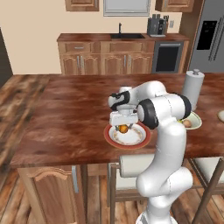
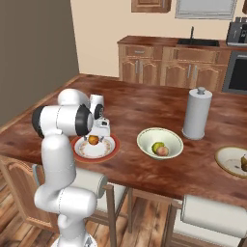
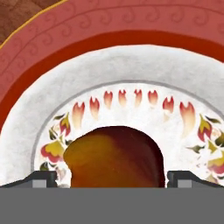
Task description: Take the fruits from the plate on the dining counter and place two fruits in each bowl.
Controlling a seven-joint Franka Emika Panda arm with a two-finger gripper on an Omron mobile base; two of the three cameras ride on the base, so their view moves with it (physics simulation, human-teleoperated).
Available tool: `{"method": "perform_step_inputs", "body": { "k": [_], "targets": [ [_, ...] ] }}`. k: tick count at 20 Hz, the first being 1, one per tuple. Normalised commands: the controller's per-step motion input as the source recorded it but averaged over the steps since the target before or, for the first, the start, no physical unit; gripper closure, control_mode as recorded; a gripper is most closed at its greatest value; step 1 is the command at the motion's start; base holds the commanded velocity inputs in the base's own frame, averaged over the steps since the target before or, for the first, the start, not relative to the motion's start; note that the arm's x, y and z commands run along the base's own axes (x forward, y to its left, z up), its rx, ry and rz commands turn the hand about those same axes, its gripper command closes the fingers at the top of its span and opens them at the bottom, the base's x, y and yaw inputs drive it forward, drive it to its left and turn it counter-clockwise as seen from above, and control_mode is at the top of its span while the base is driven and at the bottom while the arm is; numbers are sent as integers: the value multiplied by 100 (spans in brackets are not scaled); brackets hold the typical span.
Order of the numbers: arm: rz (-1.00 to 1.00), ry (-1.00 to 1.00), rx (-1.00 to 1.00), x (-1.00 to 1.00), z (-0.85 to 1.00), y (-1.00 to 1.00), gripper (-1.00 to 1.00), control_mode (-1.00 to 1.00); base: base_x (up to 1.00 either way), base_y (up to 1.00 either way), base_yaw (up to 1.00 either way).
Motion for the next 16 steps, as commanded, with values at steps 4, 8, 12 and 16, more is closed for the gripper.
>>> {"method": "perform_step_inputs", "body": {
  "k": [4, 8, 12, 16],
  "targets": [
    [0, 0, 0, 0, 0, 0, 100, -100, 0, 0, 0],
    [0, 0, 0, -1, 0, 0, 100, -100, 0, 0, 0],
    [0, -3, 0, -30, 23, 0, 100, -100, 0, 0, 0],
    [0, -11, 4, -69, 81, 0, 100, -100, 0, 0, 0]
  ]
}}
